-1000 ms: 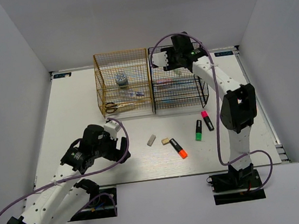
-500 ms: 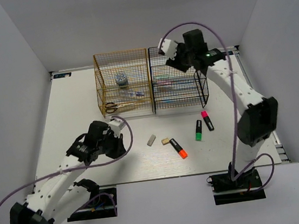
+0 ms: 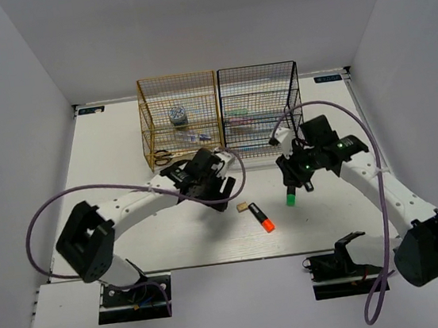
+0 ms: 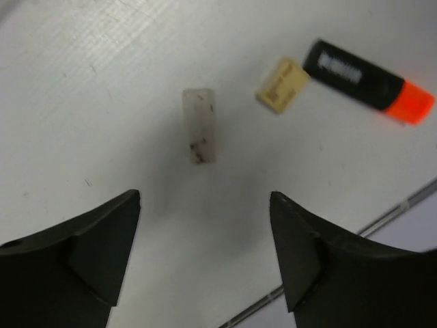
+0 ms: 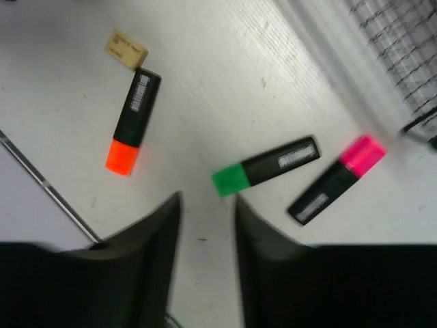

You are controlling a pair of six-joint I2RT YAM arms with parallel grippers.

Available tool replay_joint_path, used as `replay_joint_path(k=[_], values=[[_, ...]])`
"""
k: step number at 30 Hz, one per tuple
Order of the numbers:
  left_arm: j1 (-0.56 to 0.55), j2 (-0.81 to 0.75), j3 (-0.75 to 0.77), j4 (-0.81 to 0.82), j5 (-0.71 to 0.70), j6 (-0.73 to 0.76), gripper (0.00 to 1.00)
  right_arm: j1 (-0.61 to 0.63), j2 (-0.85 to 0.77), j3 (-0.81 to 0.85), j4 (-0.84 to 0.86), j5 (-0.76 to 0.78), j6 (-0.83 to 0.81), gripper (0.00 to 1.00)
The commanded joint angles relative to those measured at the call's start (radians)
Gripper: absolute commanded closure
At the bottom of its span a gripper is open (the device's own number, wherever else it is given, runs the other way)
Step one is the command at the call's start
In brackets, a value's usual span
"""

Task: Sort the stationery into containers
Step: Pick up the stationery from the center of the board.

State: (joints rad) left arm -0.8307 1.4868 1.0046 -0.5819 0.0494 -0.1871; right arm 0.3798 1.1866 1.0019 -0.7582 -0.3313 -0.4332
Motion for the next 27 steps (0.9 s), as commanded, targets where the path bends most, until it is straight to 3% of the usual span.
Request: replay_joint_path(k=[1, 2, 7, 14, 23, 27], values=[[-0.001, 0.1, 0.078, 0.036, -0.092, 0.006, 0.2, -0.016, -0.084, -0.063, 0.042, -0.002, 0.054, 0.68], [-0.001, 0.119, 0.094, 0.03, -0.098, 0.008, 0.26, -0.019, -0.091, -0.074, 0.057, -0.011, 0.059, 0.82], [-0.001, 0.217, 0.164, 0.034, -0.095, -0.011, 0.34, -0.038, -0.166, -0.141, 0.141, 0.024, 0.111, 0.82], [-0.015, 0.276, 0.169, 0.059, -0.082, -0.035, 0.34, -0.073, -0.18, -0.187, 0.204, 0.014, 0.149, 0.82], [-0.08, 0.352, 0.161, 0.057, -0.218, -0.055, 0.45, -0.101, -0.209, -0.203, 0.221, -0.002, 0.163, 0.82], [-0.088, 0.365, 0.15, 0.053, -0.246, -0.058, 0.61, -0.119, -0.22, -0.204, 0.22, -0.017, 0.171, 0.82]])
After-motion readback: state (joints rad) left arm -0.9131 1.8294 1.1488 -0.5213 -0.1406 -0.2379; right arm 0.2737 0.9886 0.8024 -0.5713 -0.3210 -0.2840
